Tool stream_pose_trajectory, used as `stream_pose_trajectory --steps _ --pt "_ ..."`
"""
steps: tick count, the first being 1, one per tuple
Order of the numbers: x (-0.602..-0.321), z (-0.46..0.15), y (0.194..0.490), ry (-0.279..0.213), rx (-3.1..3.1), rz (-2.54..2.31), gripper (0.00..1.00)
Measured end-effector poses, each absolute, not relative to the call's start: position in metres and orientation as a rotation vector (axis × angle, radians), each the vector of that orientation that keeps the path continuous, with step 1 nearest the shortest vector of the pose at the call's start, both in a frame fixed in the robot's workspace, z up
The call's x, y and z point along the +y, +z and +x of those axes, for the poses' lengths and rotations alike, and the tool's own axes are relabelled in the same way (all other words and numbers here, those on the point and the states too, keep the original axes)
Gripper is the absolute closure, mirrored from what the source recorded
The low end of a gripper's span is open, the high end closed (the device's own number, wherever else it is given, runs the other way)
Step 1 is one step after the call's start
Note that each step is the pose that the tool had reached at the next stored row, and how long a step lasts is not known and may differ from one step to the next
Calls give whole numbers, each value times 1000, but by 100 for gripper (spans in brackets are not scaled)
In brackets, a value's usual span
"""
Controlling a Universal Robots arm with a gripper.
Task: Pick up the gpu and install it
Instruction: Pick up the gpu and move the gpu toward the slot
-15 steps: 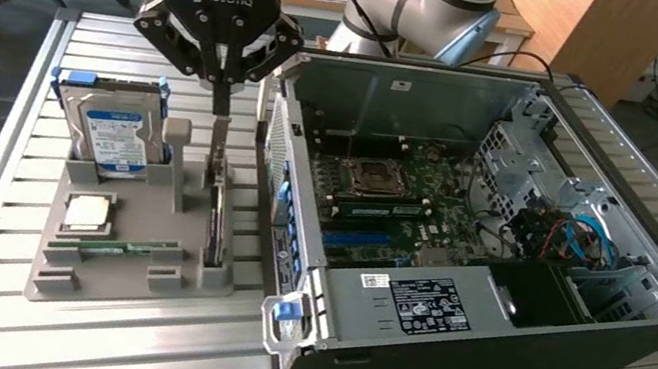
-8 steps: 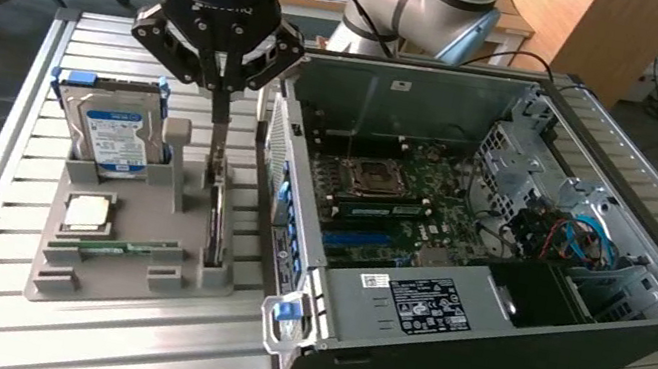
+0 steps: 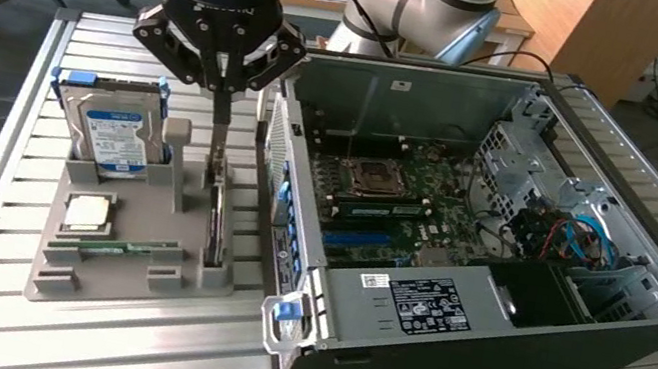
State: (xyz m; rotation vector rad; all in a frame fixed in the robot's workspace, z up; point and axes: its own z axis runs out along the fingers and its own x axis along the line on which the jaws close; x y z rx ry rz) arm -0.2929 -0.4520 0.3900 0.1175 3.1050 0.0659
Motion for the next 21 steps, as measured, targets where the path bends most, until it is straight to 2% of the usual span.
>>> stream_pose_trajectory --steps 12,14,15,16,17,18,21 --pt "-452 -293 390 66 3105 118 89" --pt "-452 -293 390 66 3105 118 77" --pt "-452 -293 390 66 3105 118 77" --pt "-452 -293 390 66 3105 118 71" --pt "-452 -293 390 66 3105 118 71" --pt "-452 -293 390 66 3105 118 64" --pt "-452 -293 390 66 3105 118 64"
